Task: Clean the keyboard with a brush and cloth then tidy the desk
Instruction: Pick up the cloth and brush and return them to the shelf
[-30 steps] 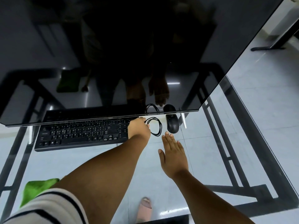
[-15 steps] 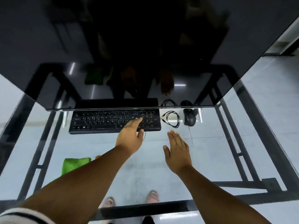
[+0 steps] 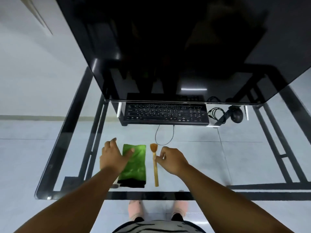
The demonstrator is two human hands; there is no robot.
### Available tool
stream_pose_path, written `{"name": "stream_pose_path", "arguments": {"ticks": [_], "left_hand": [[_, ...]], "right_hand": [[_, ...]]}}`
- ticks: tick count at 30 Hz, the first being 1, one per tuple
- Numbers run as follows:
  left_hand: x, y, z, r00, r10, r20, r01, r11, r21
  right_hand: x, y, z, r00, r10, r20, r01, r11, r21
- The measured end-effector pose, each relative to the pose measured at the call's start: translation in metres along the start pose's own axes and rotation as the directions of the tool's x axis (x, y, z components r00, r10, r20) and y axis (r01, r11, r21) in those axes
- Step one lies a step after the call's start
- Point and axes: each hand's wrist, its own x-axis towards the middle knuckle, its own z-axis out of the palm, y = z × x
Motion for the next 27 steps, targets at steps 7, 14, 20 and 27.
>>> {"name": "stream_pose_path", "arguments": {"ticks": [7, 14, 20, 27], "left_hand": [[-0.005, -0.015, 0.003, 0.984, -0.075, 0.16, 0.087, 0.994, -0.07], [-0.005, -0.005, 0.012, 0.977, -0.079, 0.2, 0.096, 0.992, -0.078], [-0.014, 0.013, 0.014, 0.992, 0.034, 0.12, 0.005, 0.949, -0.314], [-0.009, 0.045, -0.035, 0.993, 0.112, -0.048, -0.119, 0.806, -0.581]], "right_hand": [[-0.007, -0.024, 0.021, 0.991, 0.135, 0.01, -0.134, 0.99, -0.047], [-0.018, -0.024, 0.028, 0.97, 0.183, -0.159, -0.161, 0.977, 0.142], [-0.016, -0.03, 0.001, 0.953, 0.052, -0.299, 0.023, 0.97, 0.242], [-0.012, -0.062, -0.046, 0.856, -0.1, -0.507, 0.294, 0.901, 0.318]]}}
